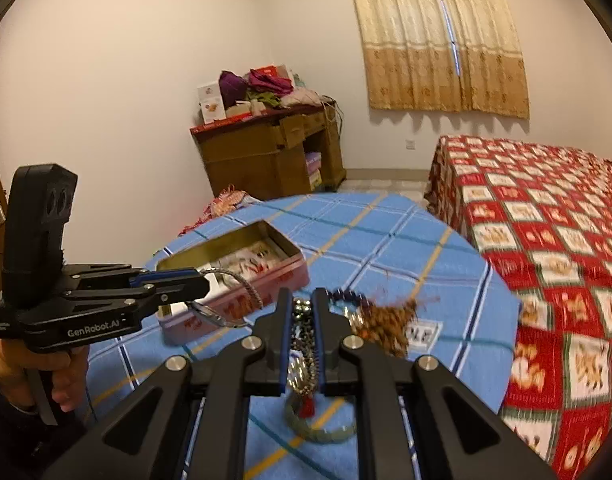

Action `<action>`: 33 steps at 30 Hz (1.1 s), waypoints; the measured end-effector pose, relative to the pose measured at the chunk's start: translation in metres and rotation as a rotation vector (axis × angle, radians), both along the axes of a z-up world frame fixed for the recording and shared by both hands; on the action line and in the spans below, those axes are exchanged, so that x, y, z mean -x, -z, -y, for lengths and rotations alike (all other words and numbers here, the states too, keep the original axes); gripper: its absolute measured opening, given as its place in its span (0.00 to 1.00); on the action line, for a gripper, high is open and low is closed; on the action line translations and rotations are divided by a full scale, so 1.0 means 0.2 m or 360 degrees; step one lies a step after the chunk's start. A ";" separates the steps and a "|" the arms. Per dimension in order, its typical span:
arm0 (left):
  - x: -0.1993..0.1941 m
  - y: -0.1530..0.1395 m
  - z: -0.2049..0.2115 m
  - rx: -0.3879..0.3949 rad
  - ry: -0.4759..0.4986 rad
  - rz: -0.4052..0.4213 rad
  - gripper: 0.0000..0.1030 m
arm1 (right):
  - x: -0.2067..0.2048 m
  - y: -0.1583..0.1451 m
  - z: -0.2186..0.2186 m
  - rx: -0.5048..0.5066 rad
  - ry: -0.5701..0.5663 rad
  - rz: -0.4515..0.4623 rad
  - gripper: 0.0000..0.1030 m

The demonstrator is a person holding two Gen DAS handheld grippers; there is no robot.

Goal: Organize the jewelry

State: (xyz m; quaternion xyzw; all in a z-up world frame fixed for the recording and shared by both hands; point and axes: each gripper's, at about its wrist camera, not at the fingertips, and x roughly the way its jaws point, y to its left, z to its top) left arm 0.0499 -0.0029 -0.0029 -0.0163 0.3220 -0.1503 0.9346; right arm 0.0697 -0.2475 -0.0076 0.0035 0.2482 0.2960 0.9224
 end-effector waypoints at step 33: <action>-0.05 -0.10 -0.24 -0.0007 -0.0143 0.0097 0.14 | -0.30 0.50 -0.35 0.0634 -0.0211 -0.0382 0.31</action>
